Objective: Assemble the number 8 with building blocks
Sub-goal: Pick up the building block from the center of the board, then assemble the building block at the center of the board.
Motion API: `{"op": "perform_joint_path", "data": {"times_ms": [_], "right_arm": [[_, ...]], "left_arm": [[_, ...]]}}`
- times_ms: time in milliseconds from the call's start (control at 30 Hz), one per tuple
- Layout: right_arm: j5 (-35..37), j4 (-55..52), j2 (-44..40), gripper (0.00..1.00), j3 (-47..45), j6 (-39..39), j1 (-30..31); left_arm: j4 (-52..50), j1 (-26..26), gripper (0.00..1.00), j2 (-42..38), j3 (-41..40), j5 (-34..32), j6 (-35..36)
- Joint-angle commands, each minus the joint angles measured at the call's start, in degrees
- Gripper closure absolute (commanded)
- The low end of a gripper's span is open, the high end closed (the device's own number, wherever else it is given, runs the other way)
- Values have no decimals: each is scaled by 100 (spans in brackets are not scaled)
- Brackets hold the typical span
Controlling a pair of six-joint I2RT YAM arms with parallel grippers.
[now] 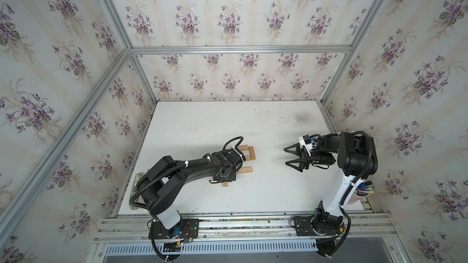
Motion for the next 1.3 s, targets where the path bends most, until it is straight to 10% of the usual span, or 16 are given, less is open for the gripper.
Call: {"op": "perform_joint_path", "data": {"times_ms": [0, 600, 1267], "right_arm": [[-190, -155, 2, 0, 25, -2312, 3], [-195, -160, -6, 0, 25, -2302, 3], [-195, -158, -2, 0, 25, -2303, 1]], "left_arm": [[-47, 6, 73, -56, -55, 0, -139], [-882, -59, 76, -153, 1028, -369, -448], [-880, -328, 73, 1921, 3622, -38, -230]]}}
